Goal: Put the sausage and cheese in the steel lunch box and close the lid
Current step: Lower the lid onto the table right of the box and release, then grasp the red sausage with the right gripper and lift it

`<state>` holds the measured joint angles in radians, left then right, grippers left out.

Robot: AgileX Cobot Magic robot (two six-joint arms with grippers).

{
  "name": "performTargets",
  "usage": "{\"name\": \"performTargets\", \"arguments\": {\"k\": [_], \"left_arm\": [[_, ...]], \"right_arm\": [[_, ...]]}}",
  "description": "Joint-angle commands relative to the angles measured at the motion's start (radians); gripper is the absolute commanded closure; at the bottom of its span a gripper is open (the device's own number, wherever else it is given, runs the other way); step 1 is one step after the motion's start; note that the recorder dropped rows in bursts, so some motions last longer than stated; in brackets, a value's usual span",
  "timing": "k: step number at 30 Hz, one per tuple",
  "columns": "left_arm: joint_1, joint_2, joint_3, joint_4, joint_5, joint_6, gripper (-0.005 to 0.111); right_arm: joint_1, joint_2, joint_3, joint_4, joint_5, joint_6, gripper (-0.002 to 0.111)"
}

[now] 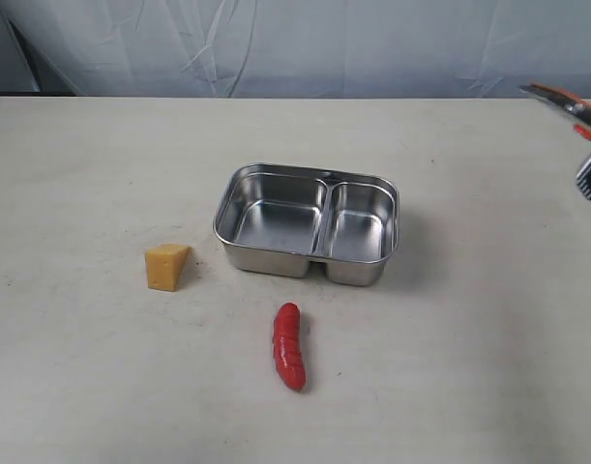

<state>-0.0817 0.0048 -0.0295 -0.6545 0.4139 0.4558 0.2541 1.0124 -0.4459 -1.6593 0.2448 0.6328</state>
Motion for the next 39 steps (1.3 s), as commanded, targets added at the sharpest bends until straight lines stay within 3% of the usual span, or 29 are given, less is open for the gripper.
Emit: {"name": "performTargets", "arguments": {"k": [1, 3, 5, 12, 20, 22, 26, 29, 33, 39], "left_arm": [[0.0, -0.005, 0.001, 0.002, 0.0, -0.003, 0.107], [0.0, -0.005, 0.001, 0.002, 0.0, -0.003, 0.107], [0.0, -0.005, 0.001, 0.002, 0.0, -0.003, 0.107], [0.0, -0.005, 0.001, 0.002, 0.0, -0.003, 0.107], [0.0, -0.005, 0.001, 0.002, 0.0, -0.003, 0.107], [0.0, -0.005, 0.001, 0.002, 0.0, -0.003, 0.107], [0.0, -0.005, 0.001, 0.002, 0.0, -0.003, 0.107], [0.0, -0.005, 0.001, 0.002, 0.0, -0.003, 0.107], [0.0, -0.005, 0.001, 0.002, 0.0, -0.003, 0.107], [0.0, -0.005, 0.001, 0.002, 0.0, -0.003, 0.107]], "right_arm": [[0.209, 0.01, 0.01, 0.555, 0.272, -0.475, 0.109], [0.281, 0.037, 0.01, 0.945, 0.382, -0.861, 0.109], [0.322, 0.049, 0.01, 1.161, 0.441, -1.093, 0.109], [0.346, 0.055, 0.01, 1.419, 0.432, -1.093, 0.109], [0.346, 0.137, 0.01, 1.495, 0.378, -1.09, 0.108], [0.346, 0.152, 0.011, 1.502, 0.363, -1.085, 0.099], [0.346, 0.16, 0.011, 1.518, 0.353, -1.077, 0.064], [0.346, 0.156, 0.003, 1.541, 0.357, -1.014, 0.044], [0.346, 0.122, -0.083, 1.64, 0.417, -0.973, 0.042], [0.361, 0.119, -0.271, 2.081, 0.459, -0.929, 0.042]]}}
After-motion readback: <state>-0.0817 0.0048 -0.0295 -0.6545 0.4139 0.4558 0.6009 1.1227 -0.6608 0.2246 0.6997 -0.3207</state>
